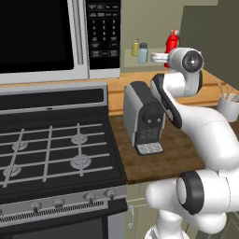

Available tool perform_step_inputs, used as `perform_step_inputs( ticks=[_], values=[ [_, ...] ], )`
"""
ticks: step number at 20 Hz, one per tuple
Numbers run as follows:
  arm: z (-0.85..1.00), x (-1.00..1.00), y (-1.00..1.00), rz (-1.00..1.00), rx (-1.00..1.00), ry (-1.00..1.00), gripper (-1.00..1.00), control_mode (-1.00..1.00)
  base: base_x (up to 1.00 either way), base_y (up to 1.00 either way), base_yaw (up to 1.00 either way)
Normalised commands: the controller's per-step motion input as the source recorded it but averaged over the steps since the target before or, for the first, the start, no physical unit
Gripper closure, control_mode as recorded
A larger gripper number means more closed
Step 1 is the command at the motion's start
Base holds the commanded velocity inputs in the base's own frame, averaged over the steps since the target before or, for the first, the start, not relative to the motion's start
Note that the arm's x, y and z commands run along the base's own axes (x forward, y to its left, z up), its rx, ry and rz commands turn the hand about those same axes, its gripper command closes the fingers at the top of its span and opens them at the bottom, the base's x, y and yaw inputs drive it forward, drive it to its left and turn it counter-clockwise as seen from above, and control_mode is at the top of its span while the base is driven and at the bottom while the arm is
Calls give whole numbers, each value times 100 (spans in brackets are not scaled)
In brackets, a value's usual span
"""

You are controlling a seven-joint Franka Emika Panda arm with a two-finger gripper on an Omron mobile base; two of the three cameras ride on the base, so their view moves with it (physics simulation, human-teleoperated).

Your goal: Put the shaker and condiment bottle from the counter next to their counterparts in the cabinet.

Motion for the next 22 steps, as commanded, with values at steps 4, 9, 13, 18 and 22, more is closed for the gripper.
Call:
perform_step_inputs(
  ticks=[4, 9, 13, 18, 22],
  values=[
    [-13, 30, -2, 0, -3, 0, 100, -100, 0, 0, 0],
    [-18, 37, 0, 0, -3, 0, 100, -100, 0, 0, 0],
    [-9, 32, -1, 0, 0, 0, 100, -100, 0, 0, 0],
    [0, 27, -5, 0, 0, 0, 100, -100, 0, 0, 0],
    [0, 23, -5, 0, 0, 0, 100, -100, 0, 0, 0]
  ],
)
